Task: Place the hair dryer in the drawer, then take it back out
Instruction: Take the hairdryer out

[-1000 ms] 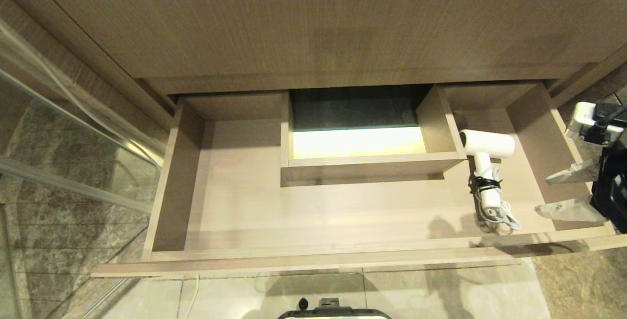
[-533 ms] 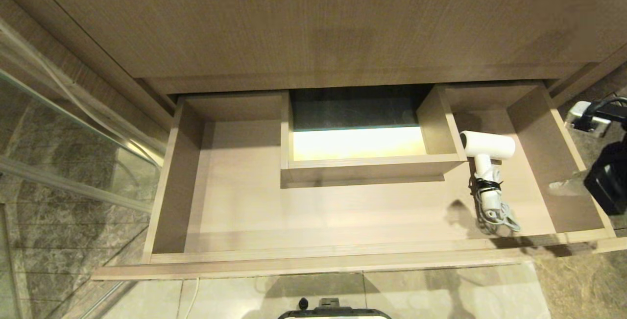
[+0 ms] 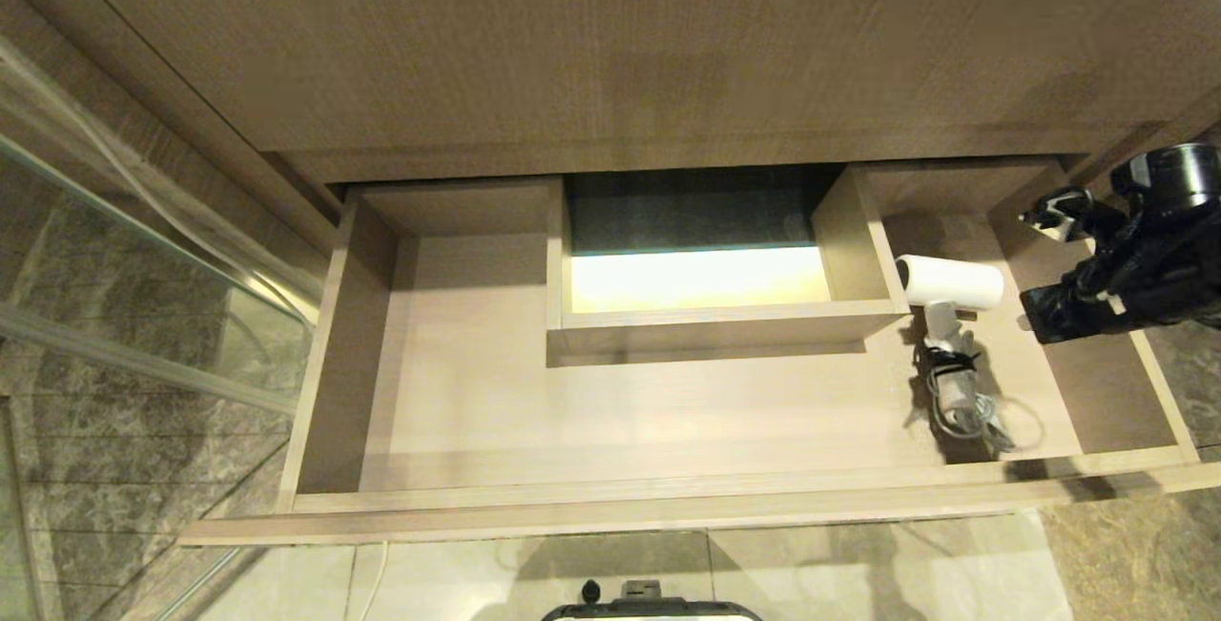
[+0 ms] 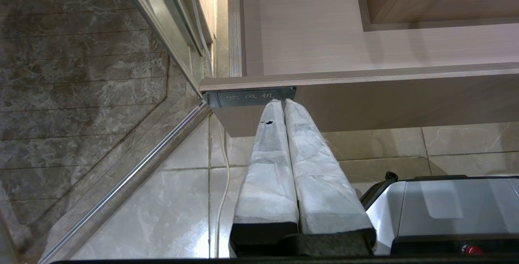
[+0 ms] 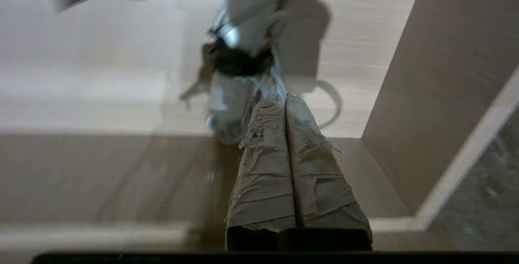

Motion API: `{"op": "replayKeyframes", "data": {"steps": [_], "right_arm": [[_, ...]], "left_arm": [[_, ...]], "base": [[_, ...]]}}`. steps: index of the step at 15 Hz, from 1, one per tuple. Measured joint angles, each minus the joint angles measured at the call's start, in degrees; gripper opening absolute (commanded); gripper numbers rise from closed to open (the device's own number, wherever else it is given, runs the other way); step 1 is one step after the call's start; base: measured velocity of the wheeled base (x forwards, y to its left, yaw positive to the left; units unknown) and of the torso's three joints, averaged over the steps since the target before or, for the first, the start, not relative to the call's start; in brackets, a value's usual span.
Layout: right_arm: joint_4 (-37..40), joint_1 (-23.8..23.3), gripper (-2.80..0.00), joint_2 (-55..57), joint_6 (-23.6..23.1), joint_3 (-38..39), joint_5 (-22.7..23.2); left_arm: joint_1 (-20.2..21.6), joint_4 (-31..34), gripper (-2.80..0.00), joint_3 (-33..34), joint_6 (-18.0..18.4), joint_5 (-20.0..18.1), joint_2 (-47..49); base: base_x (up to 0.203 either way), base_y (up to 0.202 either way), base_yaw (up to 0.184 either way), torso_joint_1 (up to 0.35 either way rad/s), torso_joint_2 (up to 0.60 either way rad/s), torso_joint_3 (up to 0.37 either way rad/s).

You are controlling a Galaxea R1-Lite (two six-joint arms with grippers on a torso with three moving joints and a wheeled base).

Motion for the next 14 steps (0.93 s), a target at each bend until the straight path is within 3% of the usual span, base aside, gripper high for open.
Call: {"op": "replayKeyframes", "data": {"steps": [1,2,10,14], "right_arm": [[-0.73,0.36,-2.8,1.89,1.31,-0.95,-0.67],[-2.24,0.71,0.0,3.72,1.69,-1.67,-0.82],[-6.14,2.84,0.0,10.95,8.65,-6.48,-0.9],[-9.14,2.86,0.0,13.14,8.7,-7.74,-1.1]], "left_arm": [[0.01,-0.01,-2.8,0.0,-0.02,-0.01,0.0],[0.05,-0.01,-2.8,0.0,-0.04,-0.02,0.0],[0.05,-0.04,-2.8,0.02,-0.03,-0.01,0.0],[-0.01,-0.01,-2.8,0.02,-0.02,-0.02,0.0]], "base": [[0.0,0.0,0.0,0.0,0.0,0.0],[0.0,0.0,0.0,0.0,0.0,0.0],[0.0,0.0,0.0,0.0,0.0,0.0],[0.0,0.0,0.0,0.0,0.0,0.0]]}}
